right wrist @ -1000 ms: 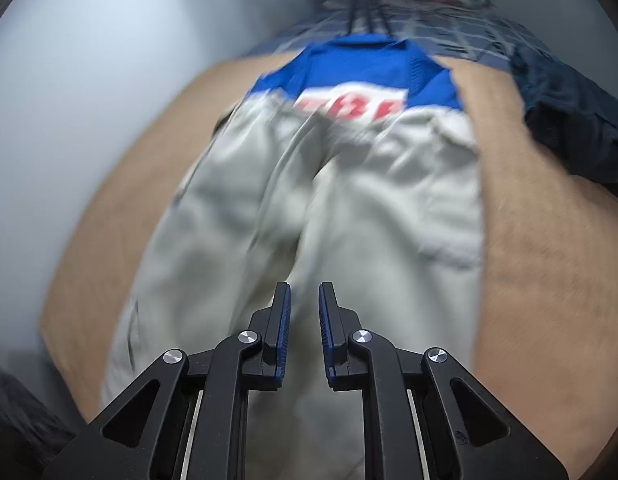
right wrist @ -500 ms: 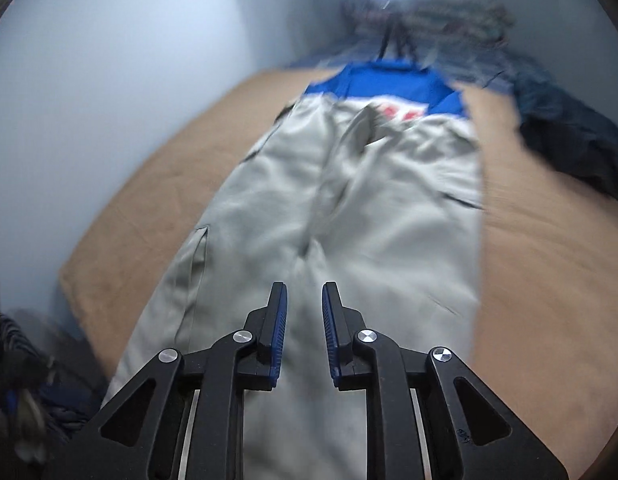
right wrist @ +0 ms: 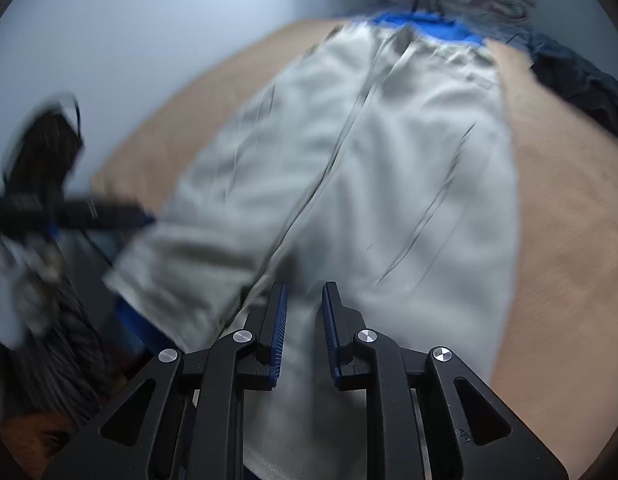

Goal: Fold large clothes

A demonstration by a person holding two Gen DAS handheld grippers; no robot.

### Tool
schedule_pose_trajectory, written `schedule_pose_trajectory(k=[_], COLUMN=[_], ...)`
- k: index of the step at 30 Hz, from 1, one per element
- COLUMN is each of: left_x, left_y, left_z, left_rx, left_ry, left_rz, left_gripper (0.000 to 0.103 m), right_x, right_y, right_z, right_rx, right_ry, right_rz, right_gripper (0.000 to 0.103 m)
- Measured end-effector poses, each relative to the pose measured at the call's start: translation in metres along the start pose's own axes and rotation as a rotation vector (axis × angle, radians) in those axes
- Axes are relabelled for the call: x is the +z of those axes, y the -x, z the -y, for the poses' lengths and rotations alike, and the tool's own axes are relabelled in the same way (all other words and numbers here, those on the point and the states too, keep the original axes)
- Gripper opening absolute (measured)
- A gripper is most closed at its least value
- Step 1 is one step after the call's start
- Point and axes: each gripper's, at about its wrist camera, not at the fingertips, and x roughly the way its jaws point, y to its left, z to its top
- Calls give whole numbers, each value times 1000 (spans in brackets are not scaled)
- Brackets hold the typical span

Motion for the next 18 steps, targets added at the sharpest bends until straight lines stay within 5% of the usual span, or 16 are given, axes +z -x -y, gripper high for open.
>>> schedule_pose_trajectory(k=[7, 8, 9, 11, 18], left_x=[-8, -10, -12, -14, -21], left_y=[13, 11, 8, 0, -17], left_z=[-8, -12, -16, -23, -28], left_rx=[29, 19, 6, -39, -150], left_ry=[8, 25, 44, 94, 145], left_rz=[-2, -16, -29, -64, -122], left_gripper=[53, 55, 55, 55, 55], right_x=[0, -2, -5, -10, -37], right_y=[29, 40, 49, 60, 55], right_z=[12, 20, 30, 49, 115], right_rx=[6, 8, 11, 15, 187], right_ry=[-33, -58, -92, -158, -416], right_rz=[25, 45, 63, 90, 49], right_gripper=[20, 33, 57, 70, 66])
